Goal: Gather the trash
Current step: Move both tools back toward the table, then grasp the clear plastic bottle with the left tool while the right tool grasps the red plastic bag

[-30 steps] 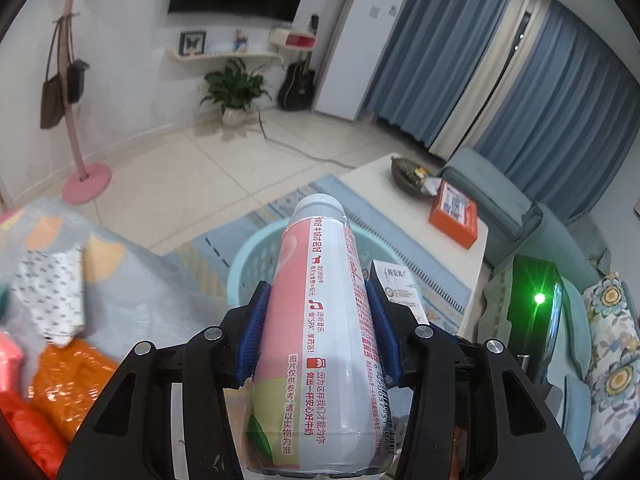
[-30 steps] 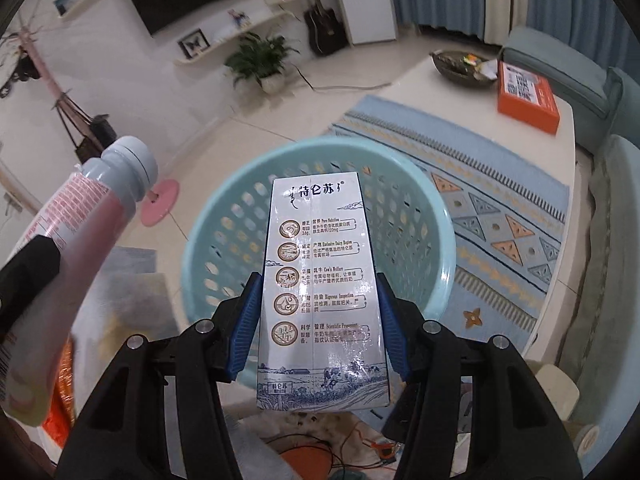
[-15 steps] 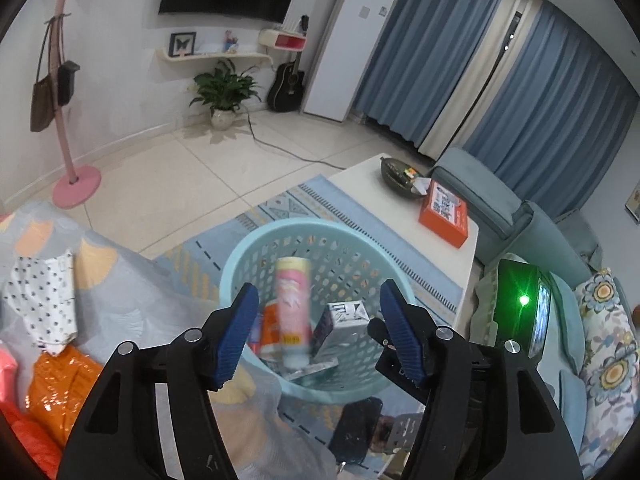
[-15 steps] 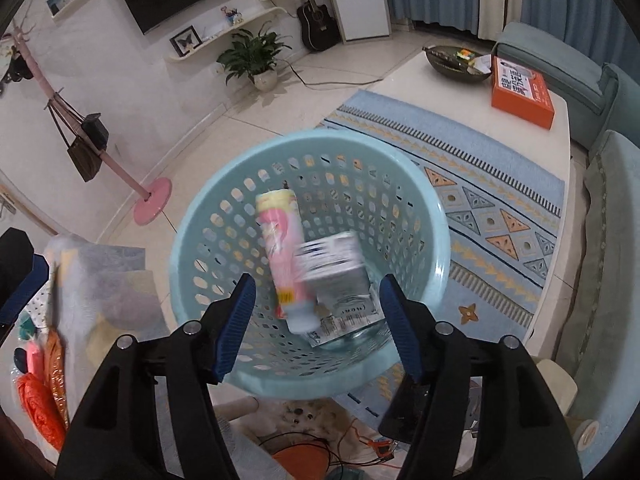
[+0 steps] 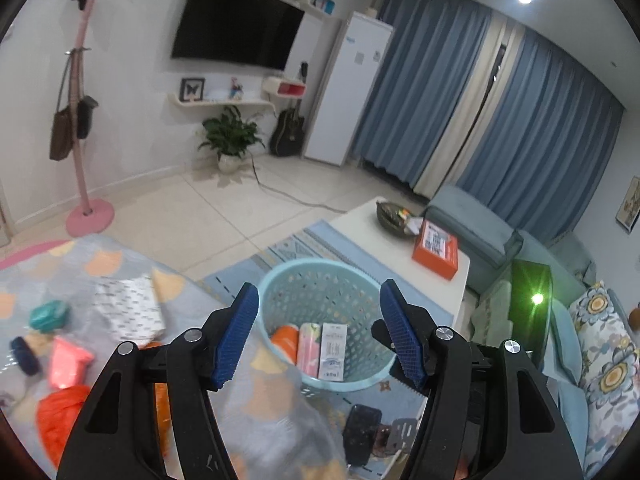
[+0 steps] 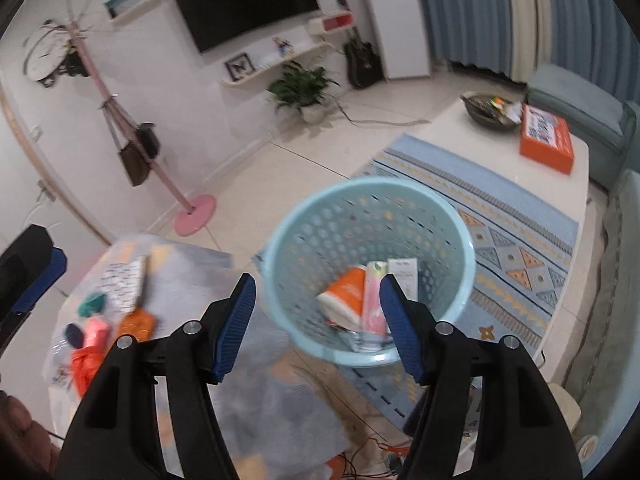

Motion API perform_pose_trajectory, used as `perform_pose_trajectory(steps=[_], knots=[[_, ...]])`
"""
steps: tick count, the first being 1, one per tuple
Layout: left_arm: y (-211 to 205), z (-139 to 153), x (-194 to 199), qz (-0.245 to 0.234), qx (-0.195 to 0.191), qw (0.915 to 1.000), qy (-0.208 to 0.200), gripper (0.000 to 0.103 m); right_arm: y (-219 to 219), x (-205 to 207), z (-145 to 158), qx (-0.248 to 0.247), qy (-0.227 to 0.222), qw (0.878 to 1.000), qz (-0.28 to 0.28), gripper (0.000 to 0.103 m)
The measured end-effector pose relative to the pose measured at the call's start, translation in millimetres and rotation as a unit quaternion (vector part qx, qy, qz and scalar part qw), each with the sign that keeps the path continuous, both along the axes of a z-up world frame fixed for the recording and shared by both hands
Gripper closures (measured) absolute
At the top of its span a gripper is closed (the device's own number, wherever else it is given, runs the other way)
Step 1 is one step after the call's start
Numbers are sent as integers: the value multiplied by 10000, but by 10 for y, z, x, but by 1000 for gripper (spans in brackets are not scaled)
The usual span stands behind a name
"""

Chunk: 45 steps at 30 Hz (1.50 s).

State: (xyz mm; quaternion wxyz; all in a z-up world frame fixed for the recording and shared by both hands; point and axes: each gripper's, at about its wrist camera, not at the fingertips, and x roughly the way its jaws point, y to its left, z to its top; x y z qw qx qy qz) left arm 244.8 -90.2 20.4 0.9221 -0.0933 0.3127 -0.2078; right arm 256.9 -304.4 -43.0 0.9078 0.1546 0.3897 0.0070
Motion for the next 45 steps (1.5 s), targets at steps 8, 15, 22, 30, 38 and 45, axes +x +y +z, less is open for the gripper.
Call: perform_pose_trajectory(steps=[8, 15, 22, 30, 38, 45], knots=[[704, 280, -442, 440, -136, 9983, -345, 41, 585, -359, 441, -107, -533, 9965, 638, 40], [1387, 390, -786, 993, -112, 9932, -592, 34, 1185, -558, 559, -175, -750, 9894, 1228, 37], [2188, 201, -934, 1635, -150, 9859, -328, 32, 1828, -619, 417, -280, -653, 9783, 1945, 36], [3012, -329, -798, 2280, -132, 9725, 467, 30, 2444, -643, 43, -769, -556, 9671, 2359, 24], [3308, -697, -600, 2380, -92, 9670, 906, 28, 2751, -641, -232, -1060, -452, 9581, 2623, 16], [3200, -809, -497, 2121, 305, 9709, 1075, 26, 2704, -522, -429, -914, -177, 9610, 2602, 16]])
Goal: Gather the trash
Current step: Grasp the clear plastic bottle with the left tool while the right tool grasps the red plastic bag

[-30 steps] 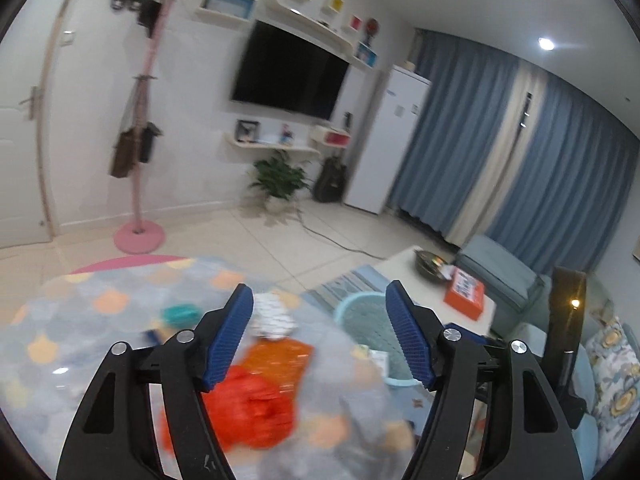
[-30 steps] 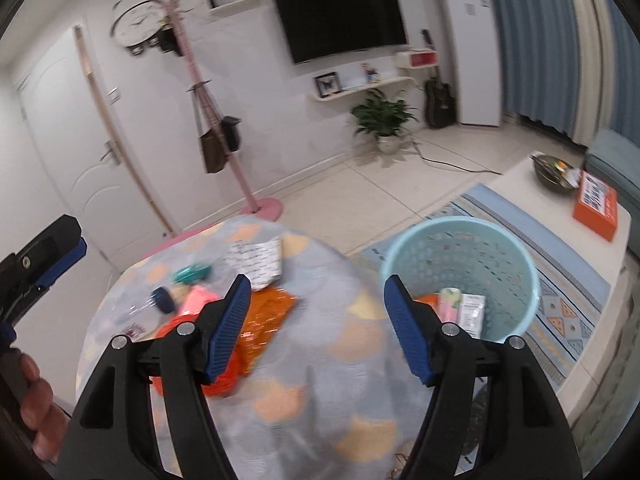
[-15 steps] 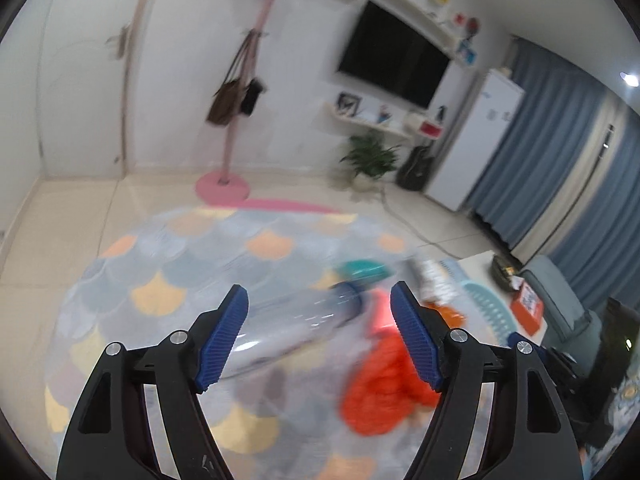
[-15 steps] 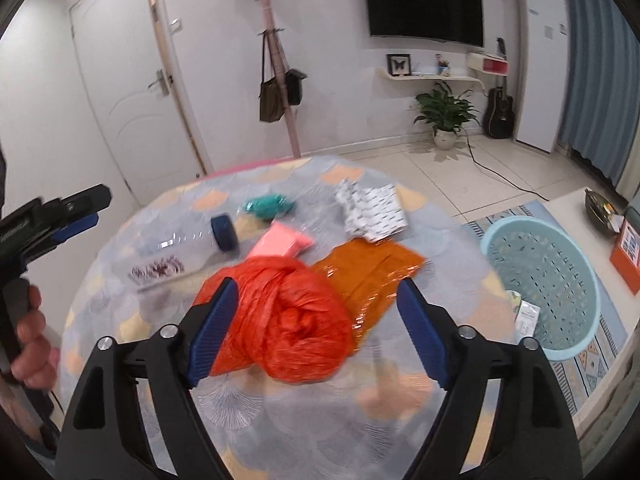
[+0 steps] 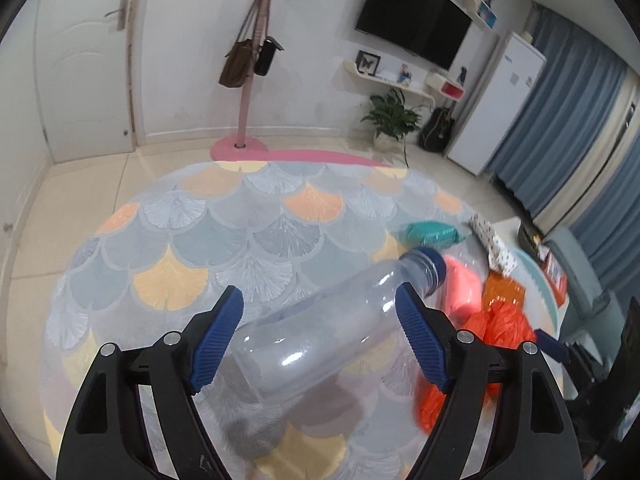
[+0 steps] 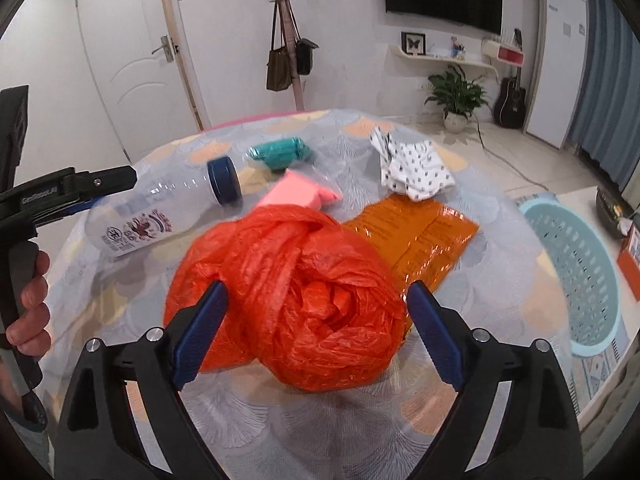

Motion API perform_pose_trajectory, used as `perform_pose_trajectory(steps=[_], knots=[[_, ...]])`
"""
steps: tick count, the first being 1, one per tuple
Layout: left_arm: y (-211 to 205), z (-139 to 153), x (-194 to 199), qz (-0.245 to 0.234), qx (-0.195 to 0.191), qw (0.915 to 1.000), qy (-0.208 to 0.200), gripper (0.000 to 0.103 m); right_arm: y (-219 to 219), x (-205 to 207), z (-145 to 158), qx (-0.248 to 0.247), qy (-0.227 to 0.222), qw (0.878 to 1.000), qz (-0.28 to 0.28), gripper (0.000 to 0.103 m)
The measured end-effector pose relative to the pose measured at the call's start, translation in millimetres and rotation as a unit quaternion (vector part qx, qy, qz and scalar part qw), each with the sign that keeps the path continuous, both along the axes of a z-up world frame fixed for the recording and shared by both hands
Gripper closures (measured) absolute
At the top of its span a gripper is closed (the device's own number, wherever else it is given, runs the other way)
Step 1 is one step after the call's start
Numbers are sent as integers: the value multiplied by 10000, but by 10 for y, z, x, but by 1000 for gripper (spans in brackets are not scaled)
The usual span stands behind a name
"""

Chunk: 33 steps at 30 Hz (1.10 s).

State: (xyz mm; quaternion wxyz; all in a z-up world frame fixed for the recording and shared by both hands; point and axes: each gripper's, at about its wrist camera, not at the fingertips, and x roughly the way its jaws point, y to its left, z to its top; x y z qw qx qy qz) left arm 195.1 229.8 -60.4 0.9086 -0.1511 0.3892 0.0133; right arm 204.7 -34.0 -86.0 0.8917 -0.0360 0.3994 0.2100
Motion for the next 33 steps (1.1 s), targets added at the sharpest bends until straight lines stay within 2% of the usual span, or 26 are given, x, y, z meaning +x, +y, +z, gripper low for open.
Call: perform_pose_trajectory(steps=[5, 9, 11, 16, 18, 20, 22, 25, 33], knots=[[-184, -32, -74, -579, 105, 9981, 193, 26, 25, 25, -52, 26, 154, 9998, 121, 16], [-408, -77, -155, -909, 435, 9942, 378, 27, 105, 7, -78, -109, 163, 9995, 227, 17], [-484, -108, -171, -821, 685, 9933, 440, 27, 128, -3, -79, -152, 155, 9994, 259, 24], [-530, -171, -150, -683, 688, 9939, 522, 31, 98, -27, -66, -32, 179, 9993, 325, 40], [-533, -192, -122, -583, 794, 9934, 592, 44, 68, -42, -50, 39, 165, 9993, 325, 47], [-536, -208, -107, -547, 789, 9933, 643, 52, 37, -71, -37, 175, 203, 9990, 346, 54], [-546, -214, -118, -546, 713, 9940, 624, 55, -13, -67, -40, 349, 320, 9982, 381, 56], [-601, -197, -163, -593, 827, 9933, 545, 56, -101, -62, -42, 558, 481, 9966, 376, 60], [-707, -62, -359, -600, 698, 9956, 189, 58, -265, -224, 111, 581, 257, 9976, 279, 65]])
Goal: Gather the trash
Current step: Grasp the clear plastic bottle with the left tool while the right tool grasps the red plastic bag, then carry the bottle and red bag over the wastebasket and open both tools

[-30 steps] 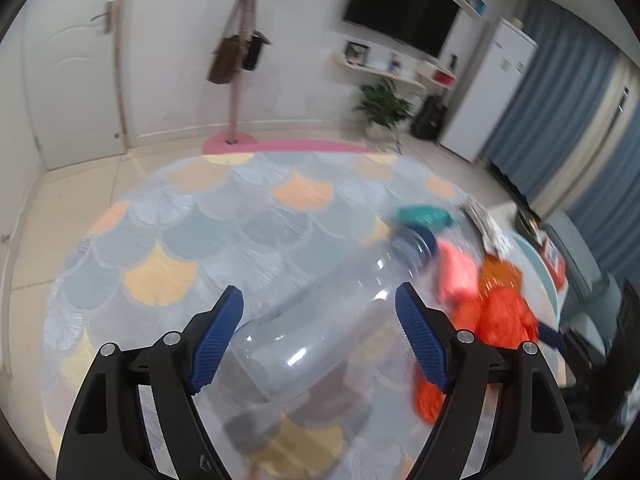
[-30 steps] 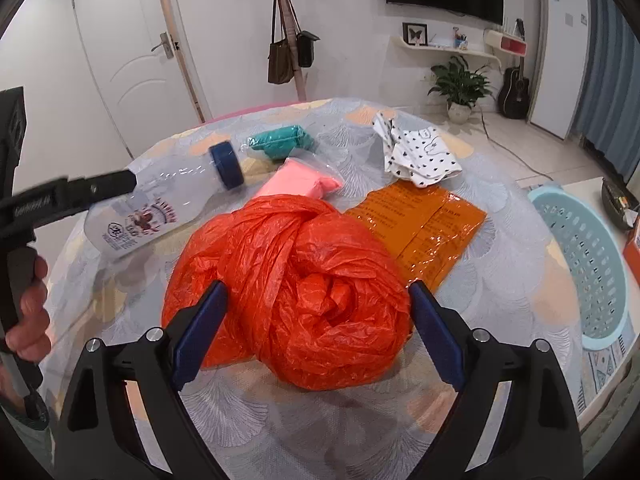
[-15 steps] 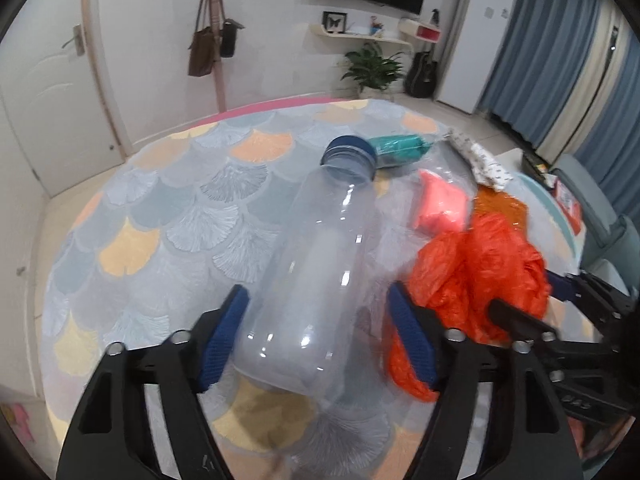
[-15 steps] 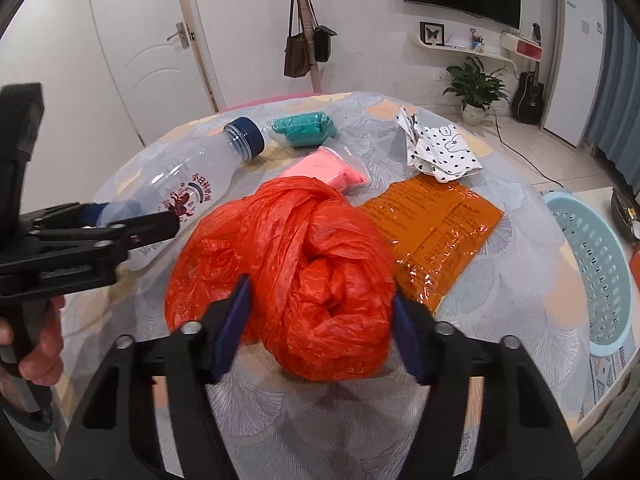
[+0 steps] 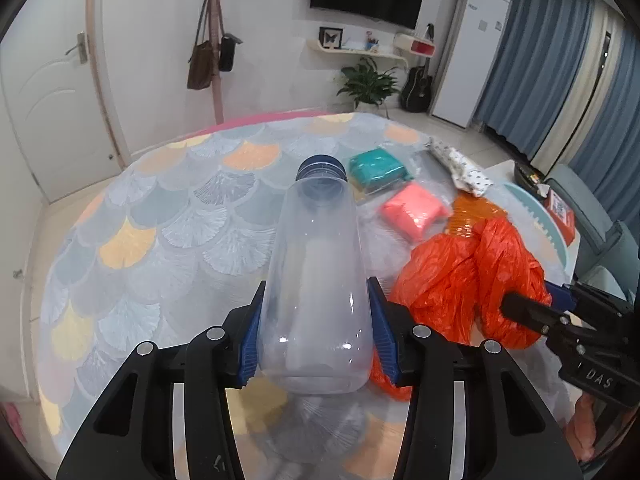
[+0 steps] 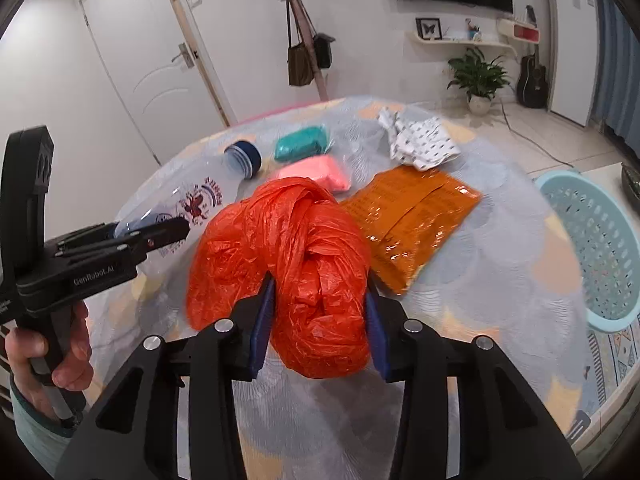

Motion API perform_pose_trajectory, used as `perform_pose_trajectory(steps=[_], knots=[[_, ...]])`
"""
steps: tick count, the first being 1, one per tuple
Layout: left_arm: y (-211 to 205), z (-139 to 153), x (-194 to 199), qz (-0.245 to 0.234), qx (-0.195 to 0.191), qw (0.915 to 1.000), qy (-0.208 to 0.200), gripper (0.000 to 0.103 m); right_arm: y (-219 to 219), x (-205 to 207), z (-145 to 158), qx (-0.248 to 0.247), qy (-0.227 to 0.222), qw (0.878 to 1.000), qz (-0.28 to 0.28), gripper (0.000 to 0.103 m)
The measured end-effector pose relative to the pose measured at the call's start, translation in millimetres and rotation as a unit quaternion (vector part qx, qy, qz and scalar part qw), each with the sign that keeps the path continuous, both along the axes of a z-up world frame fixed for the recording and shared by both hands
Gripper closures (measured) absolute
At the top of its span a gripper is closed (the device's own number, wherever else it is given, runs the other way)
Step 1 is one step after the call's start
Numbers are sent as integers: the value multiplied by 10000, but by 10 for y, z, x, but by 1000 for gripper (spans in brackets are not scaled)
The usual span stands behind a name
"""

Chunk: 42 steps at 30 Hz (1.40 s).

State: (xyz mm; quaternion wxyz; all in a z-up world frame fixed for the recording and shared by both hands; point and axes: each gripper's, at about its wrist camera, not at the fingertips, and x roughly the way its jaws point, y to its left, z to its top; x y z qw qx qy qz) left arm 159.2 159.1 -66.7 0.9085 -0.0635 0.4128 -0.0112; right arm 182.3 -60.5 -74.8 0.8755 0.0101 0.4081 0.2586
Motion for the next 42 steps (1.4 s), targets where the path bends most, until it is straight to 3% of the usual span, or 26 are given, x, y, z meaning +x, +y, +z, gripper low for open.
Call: perform_pose_trajectory(steps=[12, 15, 23, 28, 34, 39, 42], knots=[[-295, 428, -306, -205, -274, 9963, -785, 58, -354, -300, 624, -85, -998, 9941, -412, 66], [-392, 601, -403, -386, -467, 9902, -1257, 58, -504, -343, 770, -83, -1232, 9903, -642, 65], [-762, 886, -370, -740, -594, 9809, -1700, 58, -1133, -366, 1034, -155, -1722, 9749, -1404, 65], [-1195, 1037, -243, -1131, -556, 9753, -1812, 58, -1567, -268, 1087, -244, -1845, 9609, -2051, 65], [-1739, 1151, 43, -1533, -547, 9690, -1858, 58, -2121, -65, 1032, -288, -1665, 9426, -2882, 65], [-2188, 1128, 392, -1810, -630, 9662, -1725, 58, -2549, 154, 858, -350, -1468, 9276, -3419, 65], [-2408, 1033, 634, -1813, -645, 9695, -1519, 58, -2720, 338, 660, -591, -1372, 9174, -3689, 65]])
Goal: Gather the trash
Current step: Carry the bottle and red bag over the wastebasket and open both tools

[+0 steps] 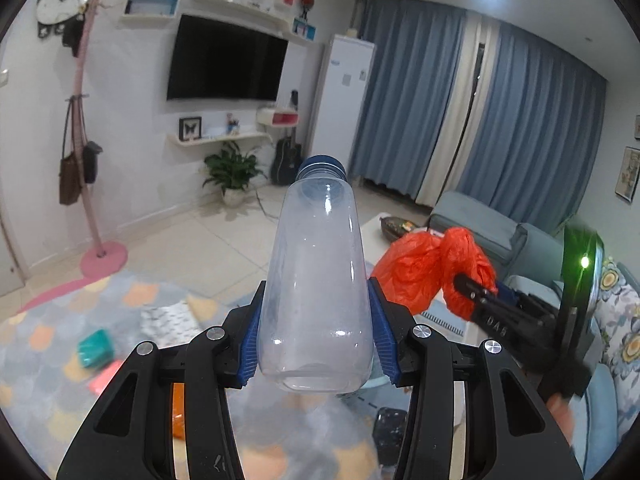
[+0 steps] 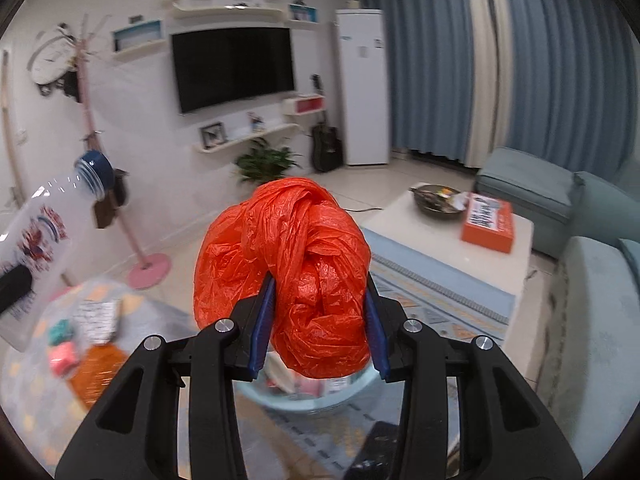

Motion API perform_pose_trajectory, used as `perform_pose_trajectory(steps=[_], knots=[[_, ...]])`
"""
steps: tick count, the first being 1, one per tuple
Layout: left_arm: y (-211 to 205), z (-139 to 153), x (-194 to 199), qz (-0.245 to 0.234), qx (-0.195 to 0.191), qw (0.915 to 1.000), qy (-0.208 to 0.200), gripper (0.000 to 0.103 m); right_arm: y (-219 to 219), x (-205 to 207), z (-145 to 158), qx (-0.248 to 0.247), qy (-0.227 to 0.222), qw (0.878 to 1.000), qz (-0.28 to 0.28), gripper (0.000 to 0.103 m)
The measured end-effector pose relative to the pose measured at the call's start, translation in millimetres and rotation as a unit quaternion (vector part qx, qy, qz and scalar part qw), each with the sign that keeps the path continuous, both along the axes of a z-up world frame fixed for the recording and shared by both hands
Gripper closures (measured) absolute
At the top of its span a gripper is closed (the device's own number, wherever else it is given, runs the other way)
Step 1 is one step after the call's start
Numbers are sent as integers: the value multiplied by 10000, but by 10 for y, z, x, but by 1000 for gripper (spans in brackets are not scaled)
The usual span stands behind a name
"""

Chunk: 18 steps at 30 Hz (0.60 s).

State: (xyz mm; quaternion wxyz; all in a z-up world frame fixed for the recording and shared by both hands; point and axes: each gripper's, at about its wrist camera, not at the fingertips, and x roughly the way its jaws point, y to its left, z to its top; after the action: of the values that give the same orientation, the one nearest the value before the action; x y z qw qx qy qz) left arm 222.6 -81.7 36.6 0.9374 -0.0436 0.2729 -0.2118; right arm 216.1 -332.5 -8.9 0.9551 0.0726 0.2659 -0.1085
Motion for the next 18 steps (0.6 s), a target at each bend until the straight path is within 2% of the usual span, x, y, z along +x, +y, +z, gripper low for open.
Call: perform_pose_trajectory(steps=[10, 18], knots=[[-536, -414, 575, -225, 37, 9979, 611, 58, -462, 552, -799, 665, 934, 9928, -339, 63], [-764, -895, 910, -472, 136, 9907, 1266, 58, -428, 749, -1061, 688, 1342, 9879, -364, 60]])
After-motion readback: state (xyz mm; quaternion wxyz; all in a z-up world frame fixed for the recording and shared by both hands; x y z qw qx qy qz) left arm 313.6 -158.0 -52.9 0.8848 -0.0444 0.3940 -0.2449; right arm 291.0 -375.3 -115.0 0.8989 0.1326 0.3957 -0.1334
